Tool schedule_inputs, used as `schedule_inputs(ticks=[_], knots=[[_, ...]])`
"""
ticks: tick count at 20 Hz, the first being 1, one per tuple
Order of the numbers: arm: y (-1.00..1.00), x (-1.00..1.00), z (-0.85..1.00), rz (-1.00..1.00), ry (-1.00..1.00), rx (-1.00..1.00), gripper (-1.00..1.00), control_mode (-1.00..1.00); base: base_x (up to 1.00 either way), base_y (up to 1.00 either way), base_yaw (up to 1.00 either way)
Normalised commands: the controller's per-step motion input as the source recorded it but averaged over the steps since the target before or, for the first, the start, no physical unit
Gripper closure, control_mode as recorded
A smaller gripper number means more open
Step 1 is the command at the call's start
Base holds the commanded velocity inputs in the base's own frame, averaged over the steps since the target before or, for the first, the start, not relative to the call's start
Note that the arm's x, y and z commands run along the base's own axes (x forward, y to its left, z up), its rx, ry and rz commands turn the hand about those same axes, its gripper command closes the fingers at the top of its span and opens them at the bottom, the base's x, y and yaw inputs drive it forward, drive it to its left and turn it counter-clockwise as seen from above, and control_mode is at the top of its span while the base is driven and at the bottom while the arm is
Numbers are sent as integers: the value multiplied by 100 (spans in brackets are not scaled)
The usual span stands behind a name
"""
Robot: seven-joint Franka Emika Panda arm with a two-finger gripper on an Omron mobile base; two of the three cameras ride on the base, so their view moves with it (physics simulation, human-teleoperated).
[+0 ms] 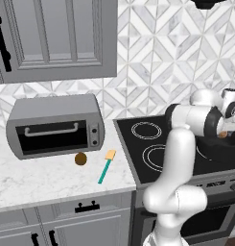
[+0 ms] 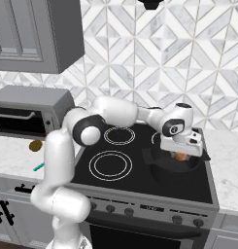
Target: Put the onion and avocado in the pot. Retrieve the spatula and lightly stir the vegetables in the pot.
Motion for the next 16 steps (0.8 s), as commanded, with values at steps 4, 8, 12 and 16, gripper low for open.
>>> schedule_inputs(ticks=[4,8,12,16], knots=[[-26,20,-26,-5,5,0,100,-100,0,0,0],[-3,13,-31,-4,1,0,100,-100,0,0,0],[23,-42,-22,0,-13,0,100,-100,0,0,0],[63,-63,-18,0,-26,0,100,-100,0,0,0]])
